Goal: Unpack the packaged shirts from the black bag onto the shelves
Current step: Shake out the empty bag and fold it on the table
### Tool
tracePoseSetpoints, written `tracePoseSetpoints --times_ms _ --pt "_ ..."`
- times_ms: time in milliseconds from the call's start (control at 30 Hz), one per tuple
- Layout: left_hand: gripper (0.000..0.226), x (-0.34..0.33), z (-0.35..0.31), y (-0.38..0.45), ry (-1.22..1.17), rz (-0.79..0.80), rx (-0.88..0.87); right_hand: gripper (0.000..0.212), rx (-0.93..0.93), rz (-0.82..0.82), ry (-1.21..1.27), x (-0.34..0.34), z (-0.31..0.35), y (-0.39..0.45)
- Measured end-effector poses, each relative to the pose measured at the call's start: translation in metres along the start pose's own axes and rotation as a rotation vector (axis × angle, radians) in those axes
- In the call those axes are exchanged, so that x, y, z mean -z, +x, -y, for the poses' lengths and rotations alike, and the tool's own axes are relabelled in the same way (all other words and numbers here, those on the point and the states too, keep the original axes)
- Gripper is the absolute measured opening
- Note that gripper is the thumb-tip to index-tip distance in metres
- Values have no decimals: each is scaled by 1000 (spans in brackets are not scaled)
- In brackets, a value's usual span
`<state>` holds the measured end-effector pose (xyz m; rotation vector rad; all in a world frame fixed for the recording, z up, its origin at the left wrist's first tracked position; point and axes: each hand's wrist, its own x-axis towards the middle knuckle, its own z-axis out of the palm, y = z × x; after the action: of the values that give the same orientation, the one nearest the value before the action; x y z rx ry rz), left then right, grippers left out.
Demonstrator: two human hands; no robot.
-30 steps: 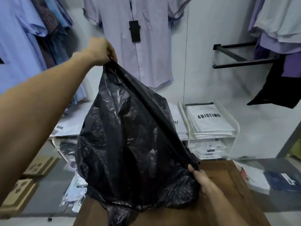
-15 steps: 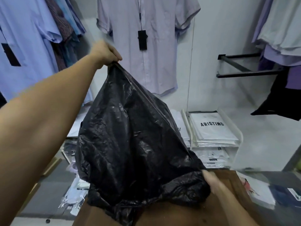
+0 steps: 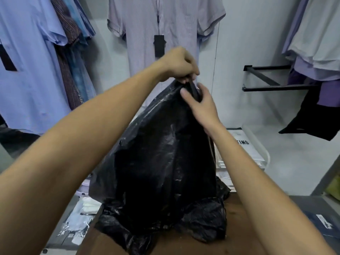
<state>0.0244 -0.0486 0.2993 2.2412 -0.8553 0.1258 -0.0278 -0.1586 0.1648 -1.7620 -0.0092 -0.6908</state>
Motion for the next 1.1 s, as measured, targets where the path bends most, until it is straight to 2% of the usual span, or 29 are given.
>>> tracePoseSetpoints --times_ms 33,67,133,233,333,400,433,467,500,600,667,733,833,900,933,1033,1067,1100 --pt "21 -2 -5 -2 -57 0 -34 37 31 -31 2 -3 10 14" --pt "20 -3 -8 -6 -123 -22 -59 23 59 -71 -2 -4 18 23" --pt "16 4 5 -14 -278 -117 -51 25 72 -107 19 0 24 32" --pt "19 16 57 -26 -400 -186 91 18 40 -157 84 17 22 35" --pt "20 15 129 -48 -238 -168 338 28 -60 -234 158 41 11 34" --pt "18 12 177 -62 -115 -214 490 38 -106 -267 241 53 3 33" --pt "26 10 198 -69 -77 -232 566 40 -114 -288 270 56 1 30" --pt "46 6 213 -75 -76 -206 667 41 -112 -307 272 59 -1 28" --pt "64 2 223 -84 -109 -113 785 41 -116 -328 277 62 -4 27" --pt "94 -12 235 -108 -229 240 1015 55 -119 -376 286 70 -14 28" --pt "110 -24 242 -114 -262 407 1063 41 -122 -391 276 71 -13 26" --pt "122 -31 255 -114 -254 464 1090 29 -127 -417 315 71 -12 24" --pt "145 -41 273 -113 -228 500 1164 26 -116 -445 343 75 -16 21" --pt "133 -45 277 -119 -173 459 1205 26 -117 -455 365 80 -18 19" --pt "114 -45 279 -123 -164 435 1204 27 -121 -464 374 84 -19 18" --pt "28 -42 281 -130 -111 324 1057 26 -164 -479 372 95 -22 17" --pt "9 -40 286 -127 -133 220 993 22 -192 -492 352 98 -26 18" --pt "6 -37 291 -122 -188 96 939 17 -217 -531 288 101 -30 19"
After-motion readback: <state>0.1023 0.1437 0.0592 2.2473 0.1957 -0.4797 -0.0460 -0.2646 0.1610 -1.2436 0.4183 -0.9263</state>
